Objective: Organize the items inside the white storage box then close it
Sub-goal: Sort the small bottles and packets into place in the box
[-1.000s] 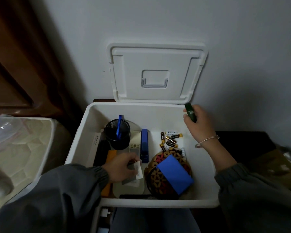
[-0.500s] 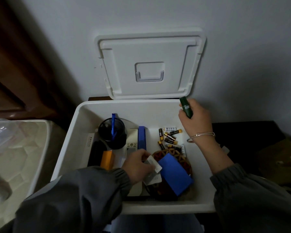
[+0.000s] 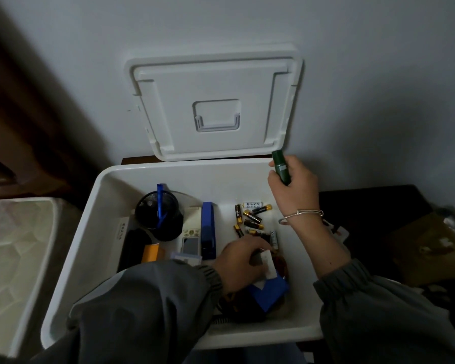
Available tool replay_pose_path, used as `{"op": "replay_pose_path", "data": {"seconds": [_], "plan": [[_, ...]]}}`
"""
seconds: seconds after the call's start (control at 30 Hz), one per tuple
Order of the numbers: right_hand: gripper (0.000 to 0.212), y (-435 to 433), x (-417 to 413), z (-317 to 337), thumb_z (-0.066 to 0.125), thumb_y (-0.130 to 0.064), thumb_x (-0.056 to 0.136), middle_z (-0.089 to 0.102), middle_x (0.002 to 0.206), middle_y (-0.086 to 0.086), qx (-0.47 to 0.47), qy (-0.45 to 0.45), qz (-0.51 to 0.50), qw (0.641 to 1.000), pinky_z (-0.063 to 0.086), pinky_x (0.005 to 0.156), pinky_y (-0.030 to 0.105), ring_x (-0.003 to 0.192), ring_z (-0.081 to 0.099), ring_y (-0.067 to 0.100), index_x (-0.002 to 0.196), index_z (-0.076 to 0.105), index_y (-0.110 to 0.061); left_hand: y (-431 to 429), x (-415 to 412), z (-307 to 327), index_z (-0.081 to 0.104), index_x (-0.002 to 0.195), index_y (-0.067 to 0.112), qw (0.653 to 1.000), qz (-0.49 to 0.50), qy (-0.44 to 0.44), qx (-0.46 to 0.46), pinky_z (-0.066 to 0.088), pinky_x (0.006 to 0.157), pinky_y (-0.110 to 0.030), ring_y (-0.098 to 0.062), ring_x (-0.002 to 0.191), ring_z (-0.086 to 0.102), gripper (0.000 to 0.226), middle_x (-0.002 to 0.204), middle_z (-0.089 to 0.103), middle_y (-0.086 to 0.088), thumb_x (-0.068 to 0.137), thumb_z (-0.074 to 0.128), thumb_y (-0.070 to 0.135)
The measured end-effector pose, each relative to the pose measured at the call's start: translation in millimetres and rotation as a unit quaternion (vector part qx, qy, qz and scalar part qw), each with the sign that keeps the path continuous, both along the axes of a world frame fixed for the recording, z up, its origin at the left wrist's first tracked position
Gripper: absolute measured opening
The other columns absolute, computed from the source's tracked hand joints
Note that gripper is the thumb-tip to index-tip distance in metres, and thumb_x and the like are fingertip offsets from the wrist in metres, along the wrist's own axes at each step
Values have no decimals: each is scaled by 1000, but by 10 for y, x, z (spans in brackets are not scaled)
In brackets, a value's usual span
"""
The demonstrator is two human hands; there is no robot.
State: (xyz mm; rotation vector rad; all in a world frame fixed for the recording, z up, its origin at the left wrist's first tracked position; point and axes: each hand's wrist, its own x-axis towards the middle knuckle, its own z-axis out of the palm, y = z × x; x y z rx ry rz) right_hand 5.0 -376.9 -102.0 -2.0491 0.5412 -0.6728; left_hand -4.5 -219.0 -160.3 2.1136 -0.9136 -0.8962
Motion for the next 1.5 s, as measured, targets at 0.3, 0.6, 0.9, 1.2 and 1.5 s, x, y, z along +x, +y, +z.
{"op": "replay_pose_path", "data": {"seconds": [0.3, 0.6, 0.9, 1.2, 1.5], "plan": [[18, -104, 0, 17, 58, -14, 84, 64, 82, 17, 126, -47, -84, 987, 51, 62, 33, 67, 58, 25, 82, 58, -32, -212, 440, -35, 60, 109, 22, 968, 141, -209, 1, 46, 92, -29, -14, 105, 51, 22, 113, 54, 3, 87, 59, 23], [13, -151, 13, -32, 57, -11, 84, 52, 65, -9, 83, -35, -114, 989, 36, 50, 12, 52, 45, 2, 88, 61, -22, -413, 754, -451, 59, 111, 19, 977, 38, -195, 73, 43, 96, -36, -19, 110, 47, 36, 121, 50, -1, 78, 70, 30], [9, -141, 19, -37, 57, -12, 84, 47, 58, -7, 53, -24, -107, 993, 35, 47, 10, 51, 45, 1, 83, 58, -21, -488, 760, -689, 52, 117, 22, 960, 41, -272, 53, 38, 94, -33, -15, 111, 46, 48, 128, 48, 3, 75, 69, 38], [11, -157, 22, -36, 57, -9, 81, 48, 58, -7, 62, -29, -118, 991, 35, 47, 8, 49, 44, 1, 83, 60, -19, -526, 772, -637, 61, 107, 23, 955, 33, -293, -23, 38, 93, -31, -14, 109, 48, 27, 119, 55, 5, 82, 64, 33], [9, -155, 25, -34, 57, -11, 81, 49, 61, -7, 53, -17, -119, 991, 35, 48, 7, 51, 46, 0, 86, 63, -16, -765, 662, -564, 65, 110, 28, 952, -117, -264, 103, 30, 97, -40, -24, 118, 42, 31, 123, 52, -2, 82, 61, 42]]}}
